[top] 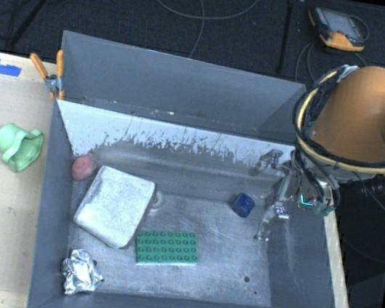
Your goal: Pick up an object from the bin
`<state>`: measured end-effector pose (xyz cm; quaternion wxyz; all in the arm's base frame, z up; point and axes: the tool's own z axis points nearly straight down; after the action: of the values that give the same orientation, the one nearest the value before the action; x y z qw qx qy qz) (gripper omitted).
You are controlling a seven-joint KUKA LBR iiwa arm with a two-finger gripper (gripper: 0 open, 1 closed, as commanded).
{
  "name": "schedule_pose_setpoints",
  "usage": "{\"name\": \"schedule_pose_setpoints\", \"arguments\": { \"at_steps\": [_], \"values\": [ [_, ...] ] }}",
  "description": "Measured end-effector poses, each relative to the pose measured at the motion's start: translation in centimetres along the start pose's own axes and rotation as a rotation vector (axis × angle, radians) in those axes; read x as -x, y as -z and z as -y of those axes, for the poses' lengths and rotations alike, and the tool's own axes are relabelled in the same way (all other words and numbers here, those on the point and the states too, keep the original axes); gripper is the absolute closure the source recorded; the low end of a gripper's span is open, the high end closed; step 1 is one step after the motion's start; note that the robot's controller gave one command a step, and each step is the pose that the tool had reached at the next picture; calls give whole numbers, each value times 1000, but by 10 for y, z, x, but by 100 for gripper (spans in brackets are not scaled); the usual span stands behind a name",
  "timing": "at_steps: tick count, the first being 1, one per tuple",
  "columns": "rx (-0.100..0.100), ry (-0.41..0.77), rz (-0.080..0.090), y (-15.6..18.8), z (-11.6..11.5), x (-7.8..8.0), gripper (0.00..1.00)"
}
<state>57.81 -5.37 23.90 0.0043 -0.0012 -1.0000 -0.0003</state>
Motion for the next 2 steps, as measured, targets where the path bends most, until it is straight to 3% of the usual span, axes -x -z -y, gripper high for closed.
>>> {"name": "schedule_pose_setpoints", "arguments": {
  "at_steps": [1, 2],
  "values": [
    [2, 60, -7, -80, -59, -80, 0],
    [1, 5, 14, -170, -109, -51, 0]
  ]
}}
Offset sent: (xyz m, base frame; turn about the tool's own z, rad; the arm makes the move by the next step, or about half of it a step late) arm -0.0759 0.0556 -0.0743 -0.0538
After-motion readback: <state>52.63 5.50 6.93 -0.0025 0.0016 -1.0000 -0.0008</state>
